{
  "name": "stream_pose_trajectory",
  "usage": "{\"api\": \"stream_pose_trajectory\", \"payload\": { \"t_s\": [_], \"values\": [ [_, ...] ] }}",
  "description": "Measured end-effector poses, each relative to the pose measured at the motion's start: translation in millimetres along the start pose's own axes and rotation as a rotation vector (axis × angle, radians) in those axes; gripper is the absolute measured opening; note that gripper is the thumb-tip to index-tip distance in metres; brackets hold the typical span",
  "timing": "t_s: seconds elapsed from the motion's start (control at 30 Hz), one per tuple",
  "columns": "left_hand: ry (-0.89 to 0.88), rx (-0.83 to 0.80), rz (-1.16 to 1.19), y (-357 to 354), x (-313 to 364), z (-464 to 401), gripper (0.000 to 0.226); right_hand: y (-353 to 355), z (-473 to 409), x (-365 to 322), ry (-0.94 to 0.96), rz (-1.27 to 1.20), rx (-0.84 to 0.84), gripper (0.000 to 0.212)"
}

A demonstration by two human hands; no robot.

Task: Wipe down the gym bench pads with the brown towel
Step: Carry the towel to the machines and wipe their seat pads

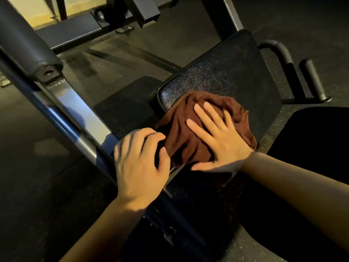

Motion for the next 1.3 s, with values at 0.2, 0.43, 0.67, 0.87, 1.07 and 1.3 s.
{"api": "stream_pose_trajectory", "payload": {
  "t_s": [0.2, 0.43, 0.67, 0.87, 1.07, 1.3],
  "values": [
    [-0.015, 0.017, 0.02, 1.5, 1.6, 0.9, 0.026, -17.7, 26.9, 4.2, 0.096, 0.03, -0.077, 0.119],
    [0.002, 0.033, -0.014, 0.1, 3.4, 2.6, 0.026, -36.0, 62.4, 1.1, 0.042, 0.012, -0.132, 0.12],
    [0.005, 0.119, -0.04, 5.4, 5.2, 3.1, 0.023, -20.5, 39.9, -8.3, -0.079, -0.073, 0.018, 0.079],
    [0.039, 0.077, -0.038, 2.8, 2.1, 4.9, 0.024, 14.4, -15.7, -19.7, -0.15, -0.219, 0.138, 0.062],
    [0.12, 0.009, -0.096, 0.7, 0.3, -8.8, 0.035, 48.0, -88.6, -22.3, -0.256, -0.305, 0.218, 0.055],
    [0.012, 0.205, 0.035, 32.0, 14.4, -93.8, 0.028, 57.8, -97.4, 51.4, -0.243, -0.316, 0.287, 0.064]
  ]
}}
Point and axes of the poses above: each hand's wrist, its own z-axis away from the middle knuckle, its own y-axis out of the back of the hand, x = y × z, the point moved 10 cm from there along -z, towards the middle knuckle, and after that the axes turned 5 degrees about -x, right-handed, at the moved point
